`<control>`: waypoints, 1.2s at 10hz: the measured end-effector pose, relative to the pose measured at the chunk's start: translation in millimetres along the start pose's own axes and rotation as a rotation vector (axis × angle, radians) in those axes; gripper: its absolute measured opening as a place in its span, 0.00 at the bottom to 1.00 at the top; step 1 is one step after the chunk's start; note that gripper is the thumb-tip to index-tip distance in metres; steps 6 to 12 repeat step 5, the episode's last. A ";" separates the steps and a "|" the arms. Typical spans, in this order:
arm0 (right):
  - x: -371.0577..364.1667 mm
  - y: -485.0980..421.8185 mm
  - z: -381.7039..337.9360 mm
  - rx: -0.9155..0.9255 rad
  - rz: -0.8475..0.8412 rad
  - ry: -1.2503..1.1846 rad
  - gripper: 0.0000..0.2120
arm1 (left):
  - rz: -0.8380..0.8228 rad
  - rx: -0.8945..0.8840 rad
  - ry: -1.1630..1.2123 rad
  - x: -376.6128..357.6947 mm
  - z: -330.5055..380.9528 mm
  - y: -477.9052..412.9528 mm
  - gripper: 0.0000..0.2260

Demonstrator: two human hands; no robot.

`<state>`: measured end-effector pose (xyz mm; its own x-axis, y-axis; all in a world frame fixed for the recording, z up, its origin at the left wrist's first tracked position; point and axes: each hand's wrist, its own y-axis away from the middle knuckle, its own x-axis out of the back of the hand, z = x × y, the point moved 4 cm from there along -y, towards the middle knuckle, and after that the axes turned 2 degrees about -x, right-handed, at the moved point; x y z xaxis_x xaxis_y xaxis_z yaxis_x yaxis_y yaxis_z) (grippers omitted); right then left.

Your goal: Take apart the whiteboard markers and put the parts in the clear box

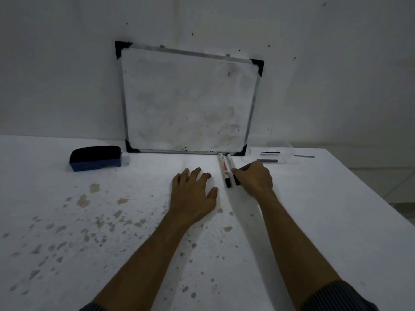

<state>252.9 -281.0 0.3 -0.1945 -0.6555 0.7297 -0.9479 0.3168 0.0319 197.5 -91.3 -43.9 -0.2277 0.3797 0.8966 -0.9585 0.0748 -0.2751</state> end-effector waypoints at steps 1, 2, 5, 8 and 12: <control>-2.8 -2.6 -2.3 -0.011 -0.002 0.003 0.17 | -0.008 0.000 -0.001 1.8 1.6 0.5 0.27; -3.1 -3.2 -1.2 -0.018 0.007 -0.006 0.16 | -0.017 -0.009 0.001 3.0 2.8 0.5 0.27; -0.8 14.7 2.8 -0.044 0.024 -0.127 0.19 | 0.010 0.013 0.070 6.8 -0.1 3.3 0.26; -0.8 14.7 2.8 -0.044 0.024 -0.127 0.19 | 0.010 0.013 0.070 6.8 -0.1 3.3 0.26; -0.8 14.7 2.8 -0.044 0.024 -0.127 0.19 | 0.010 0.013 0.070 6.8 -0.1 3.3 0.26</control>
